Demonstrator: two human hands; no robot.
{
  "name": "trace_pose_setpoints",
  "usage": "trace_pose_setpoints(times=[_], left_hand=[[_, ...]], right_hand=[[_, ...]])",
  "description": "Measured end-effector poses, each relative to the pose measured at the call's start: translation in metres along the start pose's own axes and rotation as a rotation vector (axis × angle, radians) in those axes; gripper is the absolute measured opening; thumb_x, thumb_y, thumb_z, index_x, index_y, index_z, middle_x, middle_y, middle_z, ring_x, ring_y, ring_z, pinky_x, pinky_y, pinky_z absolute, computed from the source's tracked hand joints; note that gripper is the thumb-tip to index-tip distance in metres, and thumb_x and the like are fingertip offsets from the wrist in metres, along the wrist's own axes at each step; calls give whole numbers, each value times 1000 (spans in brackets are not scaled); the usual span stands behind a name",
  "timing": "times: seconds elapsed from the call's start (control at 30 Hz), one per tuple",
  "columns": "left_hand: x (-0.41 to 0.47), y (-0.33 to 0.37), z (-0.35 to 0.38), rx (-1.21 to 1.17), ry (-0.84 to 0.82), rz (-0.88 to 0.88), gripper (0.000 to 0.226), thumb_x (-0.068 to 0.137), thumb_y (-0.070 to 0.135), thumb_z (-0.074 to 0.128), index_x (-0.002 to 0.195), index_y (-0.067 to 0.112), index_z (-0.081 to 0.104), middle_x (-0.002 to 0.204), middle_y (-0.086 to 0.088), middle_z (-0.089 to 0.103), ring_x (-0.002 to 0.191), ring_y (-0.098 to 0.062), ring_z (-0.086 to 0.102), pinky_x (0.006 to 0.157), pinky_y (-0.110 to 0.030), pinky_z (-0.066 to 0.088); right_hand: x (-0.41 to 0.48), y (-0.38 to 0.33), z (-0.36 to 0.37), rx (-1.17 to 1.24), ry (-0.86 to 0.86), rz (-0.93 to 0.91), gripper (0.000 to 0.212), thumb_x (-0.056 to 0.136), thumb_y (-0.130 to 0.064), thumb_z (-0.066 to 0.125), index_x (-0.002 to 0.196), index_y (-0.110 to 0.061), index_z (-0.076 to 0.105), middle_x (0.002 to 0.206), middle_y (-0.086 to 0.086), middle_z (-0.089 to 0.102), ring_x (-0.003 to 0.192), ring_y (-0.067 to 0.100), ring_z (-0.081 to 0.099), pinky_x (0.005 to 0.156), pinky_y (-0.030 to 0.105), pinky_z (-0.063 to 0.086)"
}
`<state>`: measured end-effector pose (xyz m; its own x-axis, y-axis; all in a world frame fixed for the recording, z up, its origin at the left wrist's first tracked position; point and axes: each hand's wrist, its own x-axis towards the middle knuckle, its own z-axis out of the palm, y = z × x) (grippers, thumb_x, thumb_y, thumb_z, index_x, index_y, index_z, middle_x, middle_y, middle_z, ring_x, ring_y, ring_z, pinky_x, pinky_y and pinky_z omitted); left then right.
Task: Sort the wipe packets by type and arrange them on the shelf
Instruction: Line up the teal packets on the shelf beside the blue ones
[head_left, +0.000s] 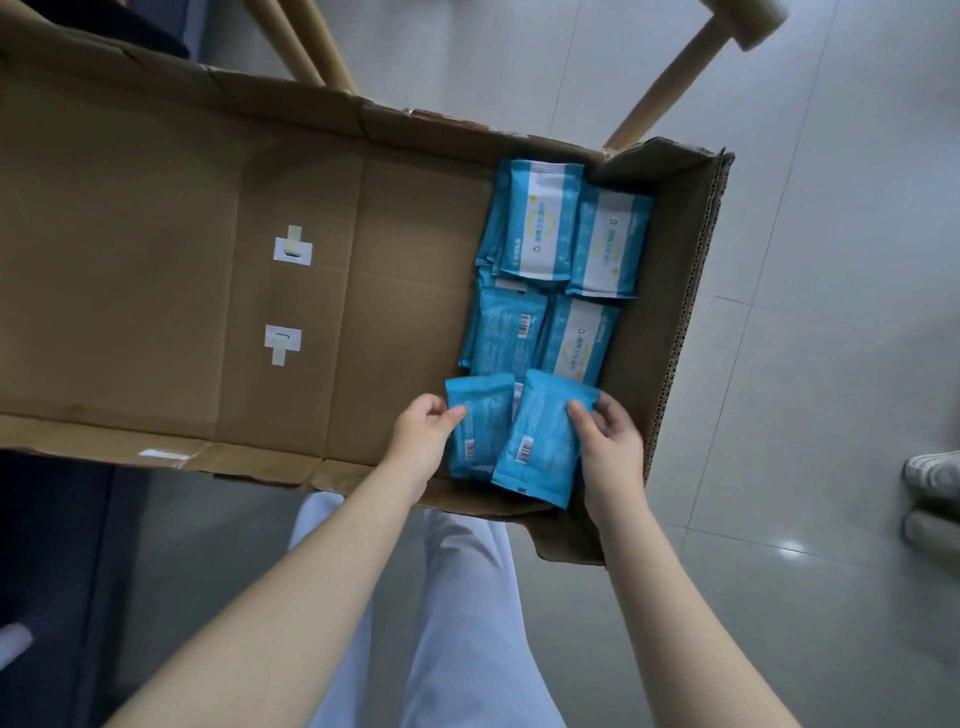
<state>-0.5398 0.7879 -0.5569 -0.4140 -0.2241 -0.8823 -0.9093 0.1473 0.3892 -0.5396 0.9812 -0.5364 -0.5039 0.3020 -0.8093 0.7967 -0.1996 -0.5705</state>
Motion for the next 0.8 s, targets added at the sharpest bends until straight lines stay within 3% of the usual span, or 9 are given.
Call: trace_pose_setpoints(times=[0.07, 0.17, 0.23, 0.33, 0.43, 0.57, 0.6, 0.7, 0.8], left_hand=[[-10, 5, -9, -124, 10, 59, 16, 98, 24, 58, 90, 11, 53, 84, 3, 62, 79, -11, 57, 59, -13, 44], [-29, 14, -38, -315, 69, 109, 12, 99, 24, 56, 92, 15, 53, 92, -1, 67, 86, -15, 62, 78, -30, 49], [-47, 21, -67, -438, 142, 125, 10, 99, 23, 56, 100, 14, 54, 96, -3, 65, 89, -18, 61, 81, -35, 48], [-85, 23, -121, -620, 224, 137, 8, 100, 24, 54, 104, 17, 55, 106, -6, 66, 98, -23, 63, 85, -41, 49], [-132, 10, -183, -831, 277, 145, 11, 101, 23, 53, 105, 15, 59, 103, -5, 70, 91, -20, 67, 80, -38, 53], [-198, -42, -258, -1128, 252, 133, 19, 101, 21, 52, 108, 8, 63, 99, -11, 72, 80, -20, 73, 71, -38, 57], [-215, -59, -275, -1190, 259, 136, 17, 101, 20, 52, 106, 8, 63, 94, -11, 72, 75, -20, 72, 68, -37, 56], [-271, -110, -323, -1368, 276, 175, 16, 100, 20, 53, 107, 10, 64, 92, -11, 73, 79, -23, 70, 70, -40, 58], [-329, -161, -369, -1569, 293, 238, 24, 97, 25, 58, 112, 8, 64, 102, -14, 74, 93, -25, 70, 74, -40, 59]], right_hand=[[-7, -16, 7, 13, -85, -35, 25, 98, -14, 59, 123, -11, 61, 109, 3, 75, 101, 20, 72, 79, 33, 61], [-24, -42, 26, -2, -204, -72, 22, 103, -16, 50, 119, -14, 64, 111, 4, 74, 102, 21, 71, 86, 39, 59], [-40, -59, 45, -45, -293, -93, 22, 105, -18, 46, 115, -16, 66, 107, 3, 75, 101, 21, 70, 89, 39, 58], [-77, -80, 80, -172, -449, -130, 30, 100, -38, 56, 117, -16, 66, 112, 9, 73, 107, 29, 68, 94, 44, 55], [-130, -94, 127, -304, -638, -201, 55, 80, -53, 75, 122, -20, 62, 108, 4, 72, 94, 20, 71, 79, 39, 57], [-219, -86, 197, -367, -849, -241, 29, 90, -32, 72, 112, -16, 60, 79, -7, 67, 69, 4, 64, 63, 22, 51], [-245, -79, 214, -390, -892, -230, 30, 88, -34, 73, 109, -16, 60, 77, -7, 64, 67, 5, 62, 63, 22, 50], [-326, -50, 258, -469, -1001, -191, 55, 74, -55, 78, 109, -15, 63, 83, 3, 52, 72, 14, 53, 67, 28, 44], [-402, -14, 288, -442, -1090, -79, 74, 68, -62, 80, 115, -8, 63, 91, 8, 47, 77, 20, 47, 73, 31, 40]])
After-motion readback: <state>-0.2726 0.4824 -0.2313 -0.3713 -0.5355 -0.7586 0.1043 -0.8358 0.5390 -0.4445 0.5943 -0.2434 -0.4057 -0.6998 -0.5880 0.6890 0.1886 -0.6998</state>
